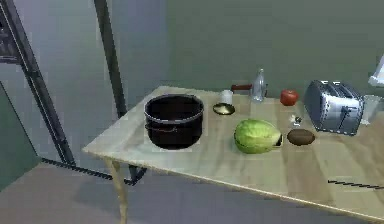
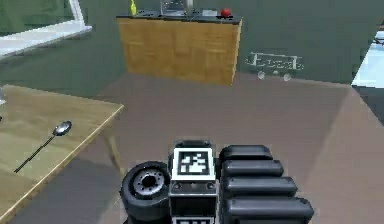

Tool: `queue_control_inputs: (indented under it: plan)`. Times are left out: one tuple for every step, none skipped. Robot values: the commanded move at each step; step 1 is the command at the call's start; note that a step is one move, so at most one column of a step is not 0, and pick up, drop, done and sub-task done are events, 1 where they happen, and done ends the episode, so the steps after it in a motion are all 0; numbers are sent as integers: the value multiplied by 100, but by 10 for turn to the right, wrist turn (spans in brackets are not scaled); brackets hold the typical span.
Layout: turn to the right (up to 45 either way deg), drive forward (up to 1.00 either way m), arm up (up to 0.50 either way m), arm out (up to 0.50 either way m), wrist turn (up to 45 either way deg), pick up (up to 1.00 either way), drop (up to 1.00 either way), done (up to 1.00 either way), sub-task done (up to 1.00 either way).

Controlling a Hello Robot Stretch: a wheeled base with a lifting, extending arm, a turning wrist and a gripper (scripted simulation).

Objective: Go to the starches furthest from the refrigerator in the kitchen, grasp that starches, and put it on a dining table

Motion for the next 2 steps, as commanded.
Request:
queue_control_inputs:
  plan:
    - [0,35,0,0,0,0,0,0,0]
    - [-450,0,0,0,0,0,0,0,0]
